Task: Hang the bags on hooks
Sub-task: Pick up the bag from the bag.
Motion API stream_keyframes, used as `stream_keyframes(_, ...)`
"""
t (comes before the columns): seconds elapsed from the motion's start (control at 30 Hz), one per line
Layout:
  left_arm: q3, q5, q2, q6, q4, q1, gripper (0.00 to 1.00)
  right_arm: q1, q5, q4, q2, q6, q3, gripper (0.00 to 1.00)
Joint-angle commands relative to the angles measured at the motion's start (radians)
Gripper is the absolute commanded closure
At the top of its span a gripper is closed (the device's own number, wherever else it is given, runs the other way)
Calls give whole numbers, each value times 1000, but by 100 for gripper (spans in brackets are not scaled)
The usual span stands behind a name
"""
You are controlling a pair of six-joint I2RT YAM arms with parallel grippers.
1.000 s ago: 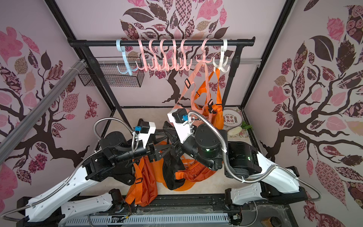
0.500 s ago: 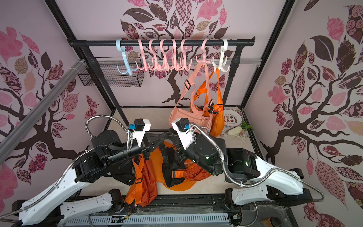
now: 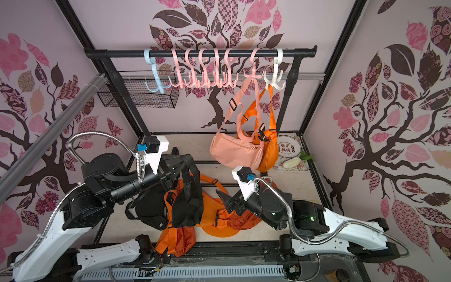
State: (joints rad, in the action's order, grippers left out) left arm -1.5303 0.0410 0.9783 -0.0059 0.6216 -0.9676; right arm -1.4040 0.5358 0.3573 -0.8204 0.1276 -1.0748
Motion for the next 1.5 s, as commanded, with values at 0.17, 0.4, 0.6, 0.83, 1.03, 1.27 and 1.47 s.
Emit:
stream_keyframes(0.17, -89, 34, 9, 32, 50, 1, 100, 17, -144, -297, -5, -14, 252, 9)
stream_keyframes(0.4, -88, 26, 1, 26, 65, 1, 100, 183, -255, -418, -21, 5, 357, 15)
stream_keyframes(0.6, -83, 2, 2, 12, 52, 1, 100, 213, -314, -460, -66, 1, 382, 18)
stream_keyframes(0.83, -118, -4, 14, 10, 59, 1, 100, 215, -387, -559, -127, 20, 446, 33)
stream_keyframes(1.03, -120, -12, 9, 5, 53, 1, 100, 215, -432, -660, -176, 27, 484, 38)
stream_keyframes(1.27, -106, -3, -2, 7, 55, 1, 100, 214, -437, -723, -201, 34, 490, 40)
stream_keyframes(1.47, -102, -4, 2, 5, 50, 1, 100, 217, -403, -724, -262, 11, 489, 49)
